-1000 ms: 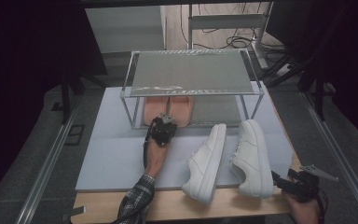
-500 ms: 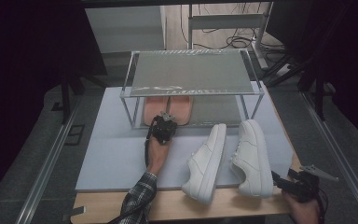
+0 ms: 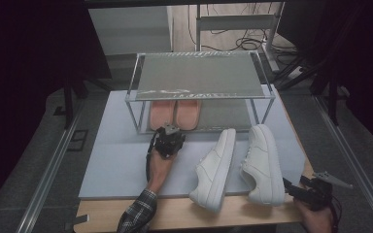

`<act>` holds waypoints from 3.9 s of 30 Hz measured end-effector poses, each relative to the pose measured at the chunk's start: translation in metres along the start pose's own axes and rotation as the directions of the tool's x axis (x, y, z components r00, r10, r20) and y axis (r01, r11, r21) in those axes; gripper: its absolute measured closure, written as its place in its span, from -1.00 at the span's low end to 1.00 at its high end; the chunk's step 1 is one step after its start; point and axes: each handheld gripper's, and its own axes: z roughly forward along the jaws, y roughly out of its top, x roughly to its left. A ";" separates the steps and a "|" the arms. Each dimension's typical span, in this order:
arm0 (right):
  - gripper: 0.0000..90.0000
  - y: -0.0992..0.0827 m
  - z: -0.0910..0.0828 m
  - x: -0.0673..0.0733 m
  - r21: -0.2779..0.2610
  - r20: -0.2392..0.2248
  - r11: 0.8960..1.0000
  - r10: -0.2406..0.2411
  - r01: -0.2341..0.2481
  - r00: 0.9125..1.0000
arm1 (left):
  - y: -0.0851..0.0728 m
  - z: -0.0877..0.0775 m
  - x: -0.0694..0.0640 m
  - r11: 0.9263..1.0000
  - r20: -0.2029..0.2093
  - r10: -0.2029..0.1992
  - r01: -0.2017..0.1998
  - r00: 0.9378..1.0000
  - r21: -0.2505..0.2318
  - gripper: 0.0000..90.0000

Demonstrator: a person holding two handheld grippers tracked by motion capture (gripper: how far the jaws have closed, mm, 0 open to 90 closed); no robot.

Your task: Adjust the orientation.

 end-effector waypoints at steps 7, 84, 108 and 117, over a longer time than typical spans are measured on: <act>-0.64 0.000 0.000 0.000 0.000 0.001 1.000 -0.002 0.002 1.000 | -0.011 -0.017 -0.001 1.000 0.009 0.003 -0.003 1.000 -0.012 0.50; -0.39 0.020 -0.018 0.007 0.110 0.046 0.993 -0.049 0.044 0.998 | -0.133 -0.119 0.007 0.999 -0.103 -0.036 0.035 0.994 -0.010 -0.70; 0.77 0.051 -0.041 0.040 0.102 -0.019 0.980 -0.168 0.169 0.986 | -0.133 -0.119 0.006 0.999 -0.105 -0.038 0.037 0.994 -0.010 -0.70; 0.99 0.068 -0.051 0.056 0.089 -0.067 0.972 -0.210 0.216 0.975 | -0.133 -0.119 0.007 0.999 -0.105 -0.038 0.037 0.994 -0.010 -0.70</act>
